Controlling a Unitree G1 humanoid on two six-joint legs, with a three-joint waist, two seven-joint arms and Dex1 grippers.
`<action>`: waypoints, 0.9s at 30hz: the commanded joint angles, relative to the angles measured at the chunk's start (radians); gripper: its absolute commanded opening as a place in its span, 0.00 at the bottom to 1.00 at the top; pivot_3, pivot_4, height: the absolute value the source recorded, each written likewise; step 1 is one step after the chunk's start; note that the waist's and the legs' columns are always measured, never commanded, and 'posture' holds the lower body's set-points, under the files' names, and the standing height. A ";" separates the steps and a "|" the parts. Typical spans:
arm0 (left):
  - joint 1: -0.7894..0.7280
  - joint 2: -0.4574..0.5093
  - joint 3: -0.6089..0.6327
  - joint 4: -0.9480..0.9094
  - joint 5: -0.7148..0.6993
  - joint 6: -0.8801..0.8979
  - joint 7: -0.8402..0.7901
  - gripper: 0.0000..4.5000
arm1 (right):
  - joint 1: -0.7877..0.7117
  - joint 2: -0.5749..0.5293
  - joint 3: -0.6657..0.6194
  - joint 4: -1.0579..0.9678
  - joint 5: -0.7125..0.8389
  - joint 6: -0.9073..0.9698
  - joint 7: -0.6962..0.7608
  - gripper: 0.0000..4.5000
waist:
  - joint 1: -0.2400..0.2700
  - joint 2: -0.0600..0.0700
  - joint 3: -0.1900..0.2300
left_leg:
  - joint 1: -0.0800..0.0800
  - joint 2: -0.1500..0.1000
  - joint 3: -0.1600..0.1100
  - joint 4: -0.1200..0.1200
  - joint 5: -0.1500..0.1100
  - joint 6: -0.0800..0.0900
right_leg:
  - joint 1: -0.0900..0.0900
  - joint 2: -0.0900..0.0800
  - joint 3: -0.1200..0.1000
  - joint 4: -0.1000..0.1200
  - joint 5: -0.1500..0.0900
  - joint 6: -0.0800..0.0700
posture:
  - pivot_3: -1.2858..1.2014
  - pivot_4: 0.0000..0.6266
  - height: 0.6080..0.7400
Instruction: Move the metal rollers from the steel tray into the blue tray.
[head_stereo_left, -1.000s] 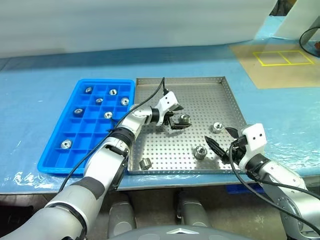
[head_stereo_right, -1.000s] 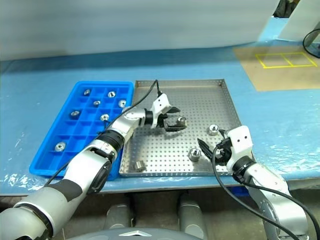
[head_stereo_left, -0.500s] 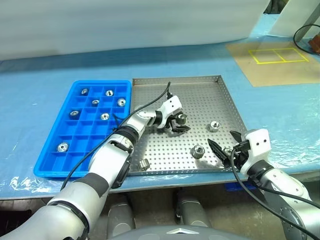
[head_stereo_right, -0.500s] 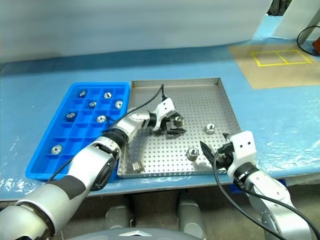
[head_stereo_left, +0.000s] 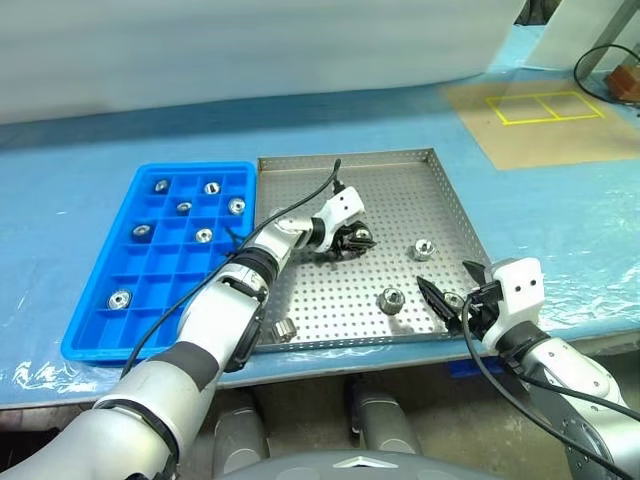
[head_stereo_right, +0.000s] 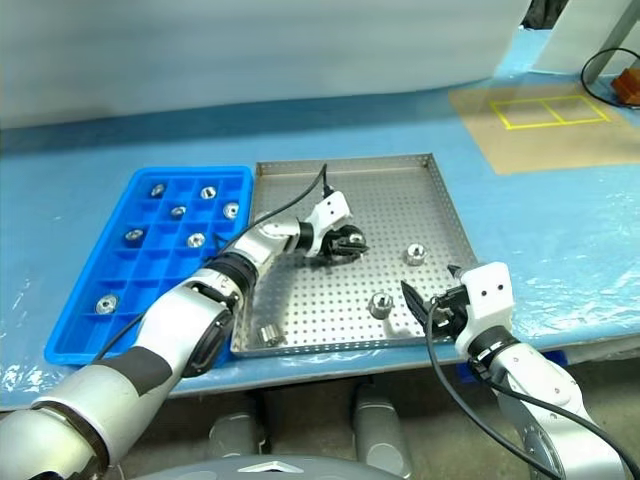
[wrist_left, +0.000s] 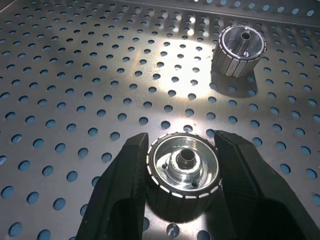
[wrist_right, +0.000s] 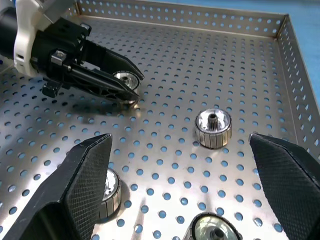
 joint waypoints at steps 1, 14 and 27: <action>-0.025 0.011 0.061 -0.067 -0.054 0.012 -0.007 0.38 | -0.063 -0.014 0.025 0.021 0.013 -0.014 0.027 1.00 | 0.000 0.000 0.000 | 0.000 0.000 0.000 0.000 0.000 0.000 | 0.000 0.000 0.000 0.000 0.000 0.000 | 0.29 0.24 1.00; 0.131 0.109 0.133 -0.448 -0.114 0.150 0.113 0.38 | -0.400 -0.061 0.185 0.321 -0.005 -0.066 0.223 1.00 | 0.056 0.000 0.000 | 0.000 0.001 0.000 0.000 0.000 0.000 | 0.000 0.000 0.000 0.002 0.005 -0.005 | 0.44 0.24 1.00; 0.414 0.224 0.192 -1.097 -0.178 0.478 0.312 0.38 | -0.729 -0.020 0.343 0.693 -0.041 -0.221 0.487 1.00 | 0.150 0.001 0.001 | -0.001 0.001 -0.001 0.001 0.001 -0.002 | -0.002 -0.005 -0.002 0.007 0.005 -0.006 | 0.57 0.24 1.00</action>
